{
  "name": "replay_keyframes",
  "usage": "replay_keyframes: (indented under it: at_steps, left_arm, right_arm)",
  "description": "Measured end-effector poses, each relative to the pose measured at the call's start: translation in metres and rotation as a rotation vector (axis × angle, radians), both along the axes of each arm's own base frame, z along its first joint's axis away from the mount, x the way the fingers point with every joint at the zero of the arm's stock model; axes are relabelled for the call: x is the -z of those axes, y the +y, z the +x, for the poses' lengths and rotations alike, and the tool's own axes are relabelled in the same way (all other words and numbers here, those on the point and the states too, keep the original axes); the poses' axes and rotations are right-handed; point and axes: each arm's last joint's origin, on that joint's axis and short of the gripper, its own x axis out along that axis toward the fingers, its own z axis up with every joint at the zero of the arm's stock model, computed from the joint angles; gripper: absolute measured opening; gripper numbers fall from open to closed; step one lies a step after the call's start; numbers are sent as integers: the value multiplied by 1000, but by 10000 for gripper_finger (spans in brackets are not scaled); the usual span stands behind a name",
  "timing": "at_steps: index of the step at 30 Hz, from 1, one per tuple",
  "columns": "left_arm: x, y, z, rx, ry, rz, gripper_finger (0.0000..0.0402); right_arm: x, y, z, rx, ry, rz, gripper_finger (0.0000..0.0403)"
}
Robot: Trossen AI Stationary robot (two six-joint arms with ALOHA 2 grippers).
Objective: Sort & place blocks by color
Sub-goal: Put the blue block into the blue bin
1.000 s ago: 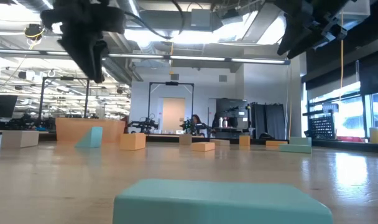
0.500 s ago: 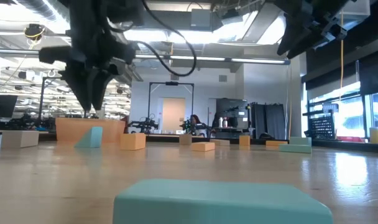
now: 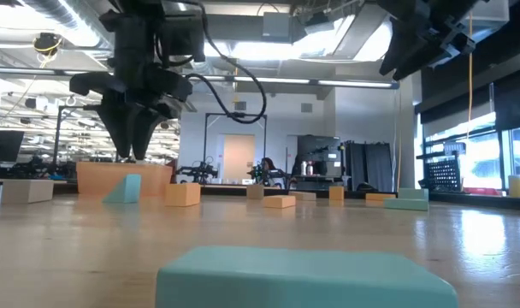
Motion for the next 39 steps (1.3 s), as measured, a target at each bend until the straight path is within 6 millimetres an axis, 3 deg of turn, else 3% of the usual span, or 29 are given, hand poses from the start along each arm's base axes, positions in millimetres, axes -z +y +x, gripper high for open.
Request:
replay_keyframes:
  at_steps: [14,25,39]
  left_arm:
    - [0,14,-2,-15,-29,-74,160]
    - [24,16,11,-3,36,-79,160]
    - [28,17,11,47,72,-34,160]
  right_arm:
    - [0,0,0,1,-1,0,168]
    - [0,0,0,0,0,0,168]
    - [0,0,0,1,-3,1,168]
